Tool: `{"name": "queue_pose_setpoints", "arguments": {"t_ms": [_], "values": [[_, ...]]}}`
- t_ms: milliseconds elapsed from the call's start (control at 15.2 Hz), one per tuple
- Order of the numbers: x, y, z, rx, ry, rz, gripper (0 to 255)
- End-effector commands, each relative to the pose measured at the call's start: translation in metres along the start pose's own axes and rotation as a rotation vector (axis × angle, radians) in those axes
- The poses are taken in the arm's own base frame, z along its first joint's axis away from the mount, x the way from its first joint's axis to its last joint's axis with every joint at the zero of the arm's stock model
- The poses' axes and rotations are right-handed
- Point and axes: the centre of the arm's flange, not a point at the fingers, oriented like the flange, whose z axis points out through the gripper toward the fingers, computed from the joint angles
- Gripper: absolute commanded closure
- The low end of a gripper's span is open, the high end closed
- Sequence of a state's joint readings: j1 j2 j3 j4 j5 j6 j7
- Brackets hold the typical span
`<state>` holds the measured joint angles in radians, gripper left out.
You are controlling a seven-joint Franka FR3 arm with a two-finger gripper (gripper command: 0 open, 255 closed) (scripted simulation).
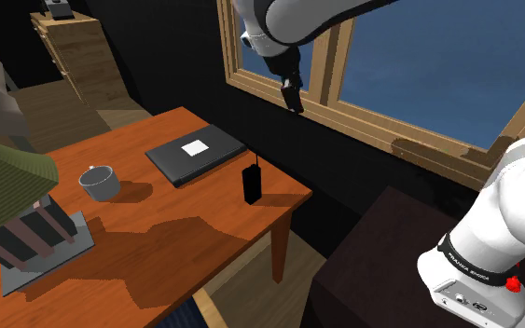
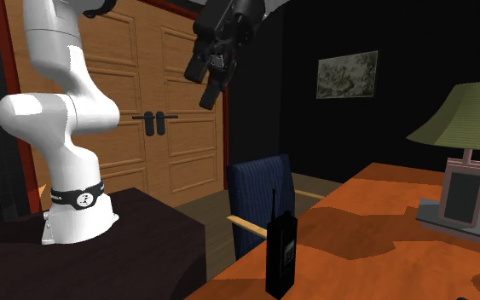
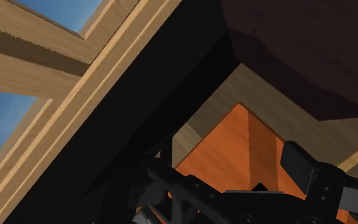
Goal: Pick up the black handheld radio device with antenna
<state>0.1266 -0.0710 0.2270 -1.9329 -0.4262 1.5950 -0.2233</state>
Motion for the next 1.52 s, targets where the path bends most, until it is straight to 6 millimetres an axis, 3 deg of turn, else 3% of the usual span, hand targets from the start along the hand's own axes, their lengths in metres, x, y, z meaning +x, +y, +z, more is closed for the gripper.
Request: {"name": "queue_pose_setpoints", "arguments": {"t_ms": [0,462,858,1452], "values": [[0.03,-0.014,0.009,-0.042,-0.037,-0.072,0],[0.123,-0.075,0.046,-0.182,-0.165,-0.316,0],[0.185,-0.138,0.094,-0.303,-0.275,-0.526,0],[0.205,-0.16,0.136,-0.317,-0.288,-0.55,0]]}}
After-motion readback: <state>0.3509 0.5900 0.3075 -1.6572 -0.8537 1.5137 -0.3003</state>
